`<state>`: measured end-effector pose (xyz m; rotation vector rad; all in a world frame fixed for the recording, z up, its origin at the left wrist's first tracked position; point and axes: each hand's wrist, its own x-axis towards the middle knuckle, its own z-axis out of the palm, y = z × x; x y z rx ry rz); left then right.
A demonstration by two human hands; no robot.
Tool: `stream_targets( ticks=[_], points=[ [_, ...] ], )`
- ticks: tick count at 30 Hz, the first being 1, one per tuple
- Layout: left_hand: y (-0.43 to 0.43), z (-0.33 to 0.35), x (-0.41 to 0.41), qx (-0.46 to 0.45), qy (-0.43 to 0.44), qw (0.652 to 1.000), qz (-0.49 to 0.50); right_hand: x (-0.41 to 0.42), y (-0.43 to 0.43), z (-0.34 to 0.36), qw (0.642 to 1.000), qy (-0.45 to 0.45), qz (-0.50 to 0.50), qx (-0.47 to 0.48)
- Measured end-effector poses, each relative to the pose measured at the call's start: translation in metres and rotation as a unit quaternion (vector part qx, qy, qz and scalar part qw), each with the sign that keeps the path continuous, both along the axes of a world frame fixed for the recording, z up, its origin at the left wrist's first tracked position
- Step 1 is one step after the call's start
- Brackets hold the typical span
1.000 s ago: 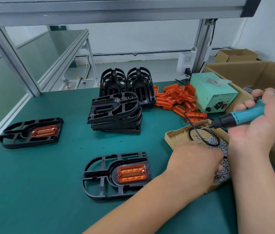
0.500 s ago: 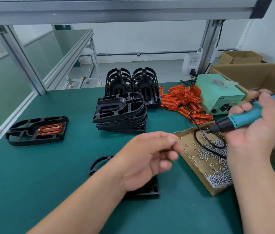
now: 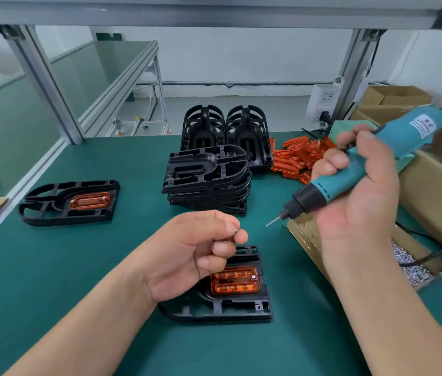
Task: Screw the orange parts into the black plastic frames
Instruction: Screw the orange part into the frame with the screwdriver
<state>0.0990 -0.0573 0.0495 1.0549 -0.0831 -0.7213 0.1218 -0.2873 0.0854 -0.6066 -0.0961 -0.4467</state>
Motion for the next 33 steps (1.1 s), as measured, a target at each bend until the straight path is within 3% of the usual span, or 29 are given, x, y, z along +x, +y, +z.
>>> stream_targets(
  ticks=[10,33],
  points=[
    [0.005,0.000,-0.001,0.081,-0.126,0.989,0.003,0.004,0.031,-0.013,0.999,0.021,0.017,0.026],
    [-0.002,-0.009,-0.005,0.116,-0.108,0.987,0.010,-0.008,0.026,-0.010,1.000,-0.022,0.015,-0.006]
  ],
)
